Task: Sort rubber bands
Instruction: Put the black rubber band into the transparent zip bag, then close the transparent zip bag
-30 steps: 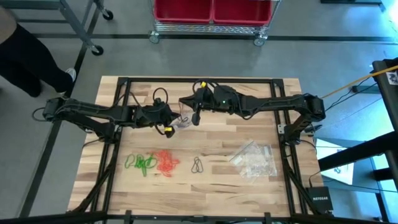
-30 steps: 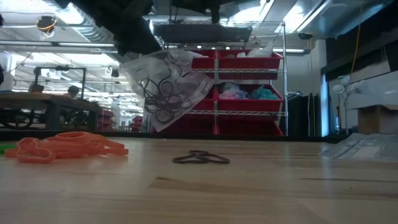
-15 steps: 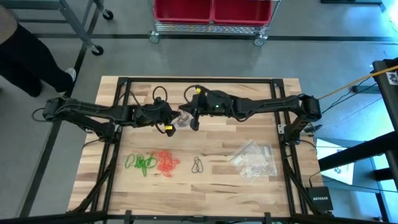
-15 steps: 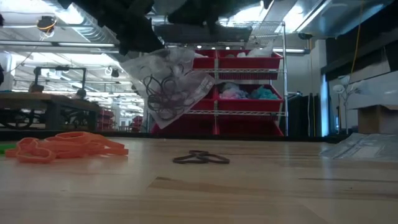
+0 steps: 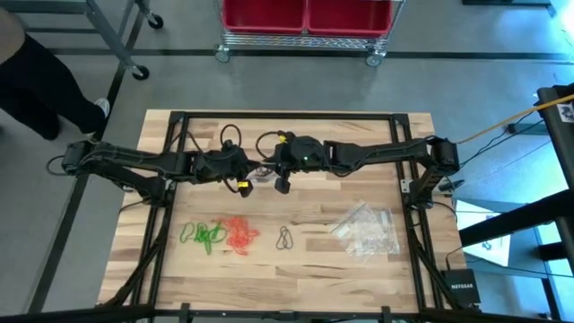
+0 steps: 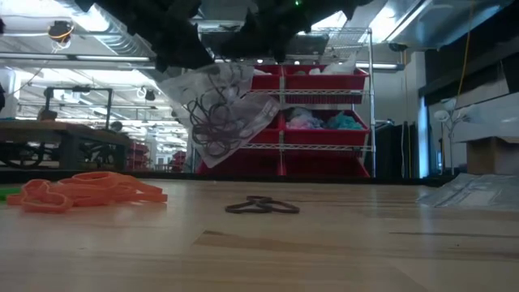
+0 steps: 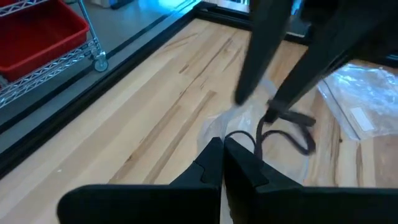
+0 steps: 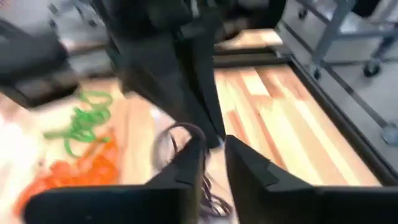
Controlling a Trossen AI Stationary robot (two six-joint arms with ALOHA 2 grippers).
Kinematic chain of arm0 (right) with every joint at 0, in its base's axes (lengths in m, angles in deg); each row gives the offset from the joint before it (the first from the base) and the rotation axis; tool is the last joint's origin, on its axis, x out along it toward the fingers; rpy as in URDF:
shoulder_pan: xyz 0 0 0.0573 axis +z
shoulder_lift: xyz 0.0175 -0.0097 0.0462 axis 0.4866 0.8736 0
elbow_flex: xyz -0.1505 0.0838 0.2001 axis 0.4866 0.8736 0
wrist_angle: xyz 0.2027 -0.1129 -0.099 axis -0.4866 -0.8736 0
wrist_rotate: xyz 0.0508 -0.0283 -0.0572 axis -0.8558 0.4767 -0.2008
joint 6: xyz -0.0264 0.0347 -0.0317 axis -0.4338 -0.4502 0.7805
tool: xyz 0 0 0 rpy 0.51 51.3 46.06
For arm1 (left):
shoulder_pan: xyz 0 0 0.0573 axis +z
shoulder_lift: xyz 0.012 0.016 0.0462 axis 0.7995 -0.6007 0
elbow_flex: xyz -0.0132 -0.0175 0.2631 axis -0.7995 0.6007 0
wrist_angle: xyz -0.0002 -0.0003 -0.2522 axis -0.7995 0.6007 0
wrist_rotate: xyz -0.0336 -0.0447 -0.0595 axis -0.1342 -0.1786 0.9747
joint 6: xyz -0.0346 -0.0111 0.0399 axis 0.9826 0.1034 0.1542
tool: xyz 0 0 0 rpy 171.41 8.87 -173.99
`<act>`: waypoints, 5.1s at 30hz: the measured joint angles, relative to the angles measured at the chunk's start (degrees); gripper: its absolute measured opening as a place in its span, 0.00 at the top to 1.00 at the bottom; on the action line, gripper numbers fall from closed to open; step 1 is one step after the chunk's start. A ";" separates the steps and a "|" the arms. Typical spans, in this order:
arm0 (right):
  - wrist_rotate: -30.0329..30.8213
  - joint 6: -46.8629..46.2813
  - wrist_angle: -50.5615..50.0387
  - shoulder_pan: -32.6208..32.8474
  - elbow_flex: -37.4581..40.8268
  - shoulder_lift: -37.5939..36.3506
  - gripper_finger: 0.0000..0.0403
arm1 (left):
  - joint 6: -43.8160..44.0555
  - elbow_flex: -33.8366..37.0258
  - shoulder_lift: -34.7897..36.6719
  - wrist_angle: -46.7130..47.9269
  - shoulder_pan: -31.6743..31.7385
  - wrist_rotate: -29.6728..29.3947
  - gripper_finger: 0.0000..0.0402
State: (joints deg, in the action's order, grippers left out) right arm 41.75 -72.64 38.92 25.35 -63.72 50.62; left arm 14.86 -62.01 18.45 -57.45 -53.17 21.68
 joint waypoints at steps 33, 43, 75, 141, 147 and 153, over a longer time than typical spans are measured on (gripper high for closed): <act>-13.26 8.25 -12.68 8.13 7.47 -3.17 0.64 | -1.98 0.00 0.00 1.17 -0.30 0.08 1.00; -18.39 12.82 -3.73 12.57 11.42 7.70 0.66 | -0.42 0.01 0.00 1.29 -0.30 0.08 1.00; -13.66 13.89 0.41 11.19 11.19 6.77 0.99 | -0.72 0.00 0.00 0.99 -0.30 0.06 1.00; 0.99 14.63 -3.36 1.87 2.58 -1.33 0.82 | -2.05 0.01 0.00 0.97 -0.62 2.99 1.00; 0.35 17.28 -7.83 2.21 -0.35 -4.16 0.59 | -2.40 0.02 0.00 1.08 -0.62 3.01 1.00; -2.60 18.70 -21.45 1.55 -2.25 -8.42 0.51 | -2.87 0.00 0.00 1.01 -0.69 5.13 1.00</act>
State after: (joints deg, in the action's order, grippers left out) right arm 39.15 -53.95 17.47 26.89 -65.98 42.20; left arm 12.00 -62.01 18.45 -56.44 -53.86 26.81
